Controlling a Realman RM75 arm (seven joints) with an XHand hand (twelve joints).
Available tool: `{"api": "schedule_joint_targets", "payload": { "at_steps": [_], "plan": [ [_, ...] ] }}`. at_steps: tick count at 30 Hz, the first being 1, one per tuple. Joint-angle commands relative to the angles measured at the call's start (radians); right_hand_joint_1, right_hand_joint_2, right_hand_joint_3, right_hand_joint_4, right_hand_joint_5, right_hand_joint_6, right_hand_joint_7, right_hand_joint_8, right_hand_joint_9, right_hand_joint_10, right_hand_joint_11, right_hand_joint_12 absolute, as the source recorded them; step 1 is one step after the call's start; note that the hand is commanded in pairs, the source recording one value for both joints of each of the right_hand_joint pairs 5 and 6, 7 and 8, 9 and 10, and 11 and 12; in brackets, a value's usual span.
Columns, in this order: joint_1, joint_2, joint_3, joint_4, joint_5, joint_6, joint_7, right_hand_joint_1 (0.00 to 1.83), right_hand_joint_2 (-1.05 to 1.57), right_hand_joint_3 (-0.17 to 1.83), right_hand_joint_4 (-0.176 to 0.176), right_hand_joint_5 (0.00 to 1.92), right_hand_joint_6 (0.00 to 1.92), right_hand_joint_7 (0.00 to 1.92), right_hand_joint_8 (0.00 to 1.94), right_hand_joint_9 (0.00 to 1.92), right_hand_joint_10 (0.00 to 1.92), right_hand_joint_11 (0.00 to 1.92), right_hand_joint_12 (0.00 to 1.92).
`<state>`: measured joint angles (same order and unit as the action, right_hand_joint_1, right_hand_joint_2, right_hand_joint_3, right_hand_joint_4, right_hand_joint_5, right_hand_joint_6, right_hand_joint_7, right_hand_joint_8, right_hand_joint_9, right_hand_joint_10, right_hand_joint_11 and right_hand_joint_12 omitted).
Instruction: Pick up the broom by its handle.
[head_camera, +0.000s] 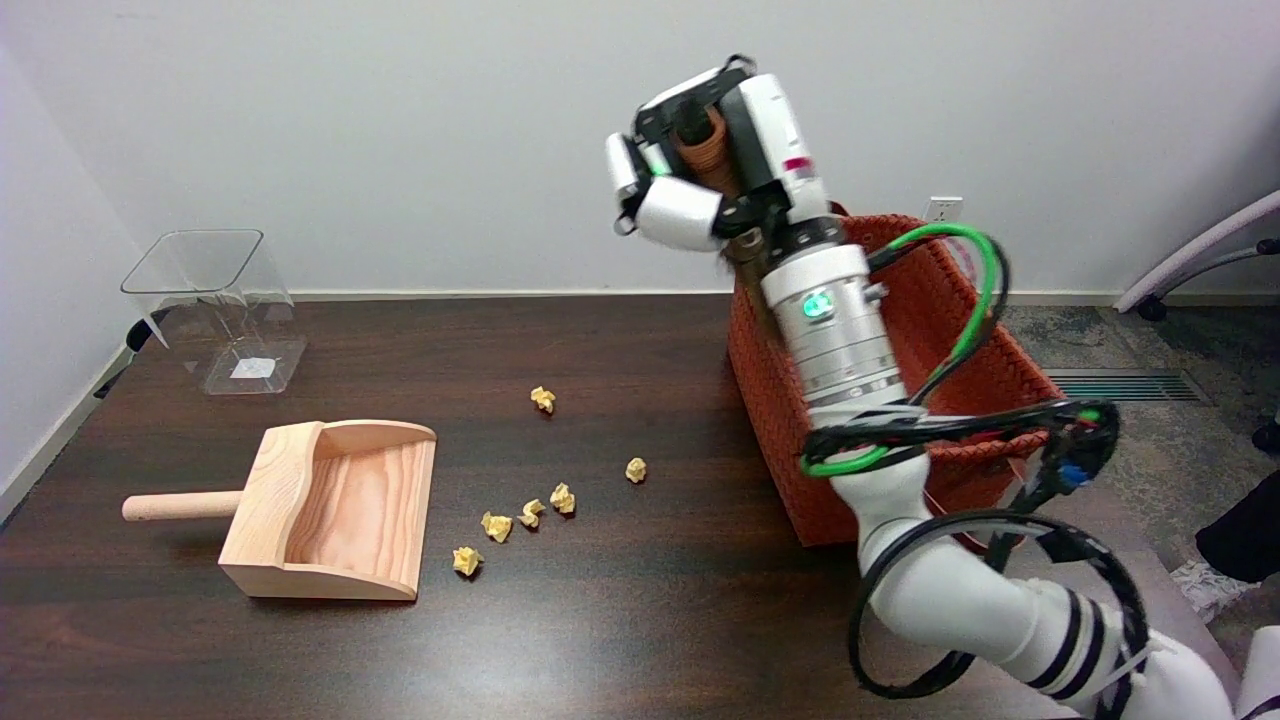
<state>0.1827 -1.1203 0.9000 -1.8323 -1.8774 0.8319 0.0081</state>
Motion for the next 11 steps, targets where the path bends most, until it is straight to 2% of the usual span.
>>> {"api": "schedule_joint_targets", "payload": {
  "at_steps": [1,11],
  "plan": [
    [0.064,-0.176,-0.161,0.125,-0.008,-0.069,0.002,1.29,1.06,0.94,0.000,1.92,1.92,1.92,1.92,1.92,1.92,1.92,1.92],
    [0.072,-0.260,-0.193,0.239,-0.008,-0.065,-0.004,1.29,1.06,0.94,0.000,1.92,1.92,1.92,1.92,1.92,1.92,1.92,1.92]
  ]
}}
